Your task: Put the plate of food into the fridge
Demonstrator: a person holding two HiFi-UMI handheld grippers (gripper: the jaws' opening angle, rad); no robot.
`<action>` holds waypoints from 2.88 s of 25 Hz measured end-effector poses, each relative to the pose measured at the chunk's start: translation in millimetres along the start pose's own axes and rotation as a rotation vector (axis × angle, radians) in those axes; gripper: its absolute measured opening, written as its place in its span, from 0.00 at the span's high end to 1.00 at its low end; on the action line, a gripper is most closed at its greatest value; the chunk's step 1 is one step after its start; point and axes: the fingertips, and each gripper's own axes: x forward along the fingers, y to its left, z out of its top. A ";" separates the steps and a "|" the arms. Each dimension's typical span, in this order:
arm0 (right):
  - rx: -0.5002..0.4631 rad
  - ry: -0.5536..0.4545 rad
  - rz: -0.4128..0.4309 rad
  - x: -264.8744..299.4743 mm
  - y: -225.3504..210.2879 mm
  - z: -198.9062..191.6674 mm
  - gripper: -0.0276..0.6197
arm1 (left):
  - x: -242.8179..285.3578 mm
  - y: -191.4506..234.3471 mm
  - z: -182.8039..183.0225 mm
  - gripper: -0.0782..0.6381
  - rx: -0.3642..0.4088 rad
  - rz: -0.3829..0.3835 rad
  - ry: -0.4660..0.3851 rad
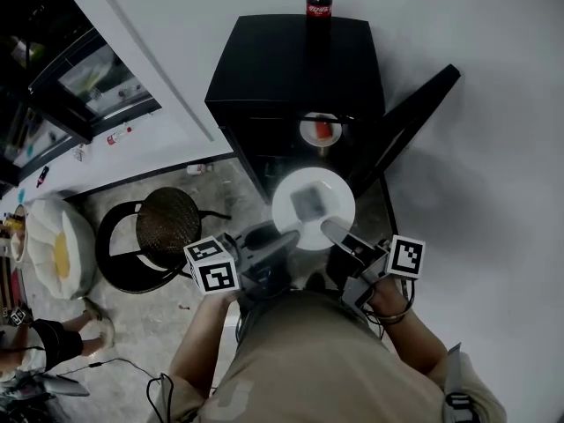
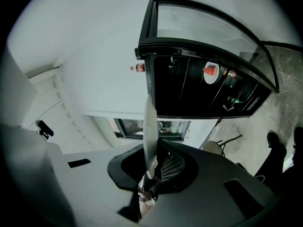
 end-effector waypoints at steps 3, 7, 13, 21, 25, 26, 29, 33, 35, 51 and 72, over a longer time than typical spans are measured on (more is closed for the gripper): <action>-0.029 0.016 -0.018 -3.5 -3.8 -5.7 0.90 | -4.0 0.9 -7.7 0.71 -0.060 0.011 -0.035; -0.050 0.043 -0.041 -7.0 -10.3 -14.1 0.90 | -9.3 2.4 -19.6 0.73 -0.113 0.036 -0.061; -0.079 0.081 -0.066 -5.8 -18.9 -22.4 0.90 | -17.6 8.5 -29.8 0.76 -0.202 0.085 -0.100; -0.161 0.102 -0.149 2.3 -32.6 -20.4 0.90 | -20.2 26.7 -32.5 0.81 -0.297 0.125 -0.140; -0.176 0.090 -0.219 9.2 -43.6 -14.8 0.90 | -20.6 41.5 -28.8 0.83 -0.382 0.117 -0.153; -0.171 0.088 -0.229 12.8 -46.1 -14.2 0.90 | -21.4 45.7 -27.9 0.83 -0.390 0.120 -0.152; -0.133 0.085 -0.247 25.8 -53.2 -14.0 0.90 | -28.2 62.5 -26.7 0.83 -0.407 0.150 -0.132; -0.064 0.071 -0.291 43.7 -63.2 -13.9 0.90 | -33.7 79.8 -17.3 0.83 -0.486 0.139 -0.145; -0.063 0.068 -0.316 53.2 -68.3 -12.1 0.90 | -36.7 91.2 -15.8 0.84 -0.550 0.145 -0.154; -0.174 0.051 -0.408 114.4 -83.0 -8.6 0.90 | -56.5 147.9 8.6 0.87 -0.744 0.089 -0.164; -0.263 0.121 -0.479 122.4 -101.3 31.6 0.89 | -40.4 192.3 12.2 0.87 -0.774 0.156 -0.216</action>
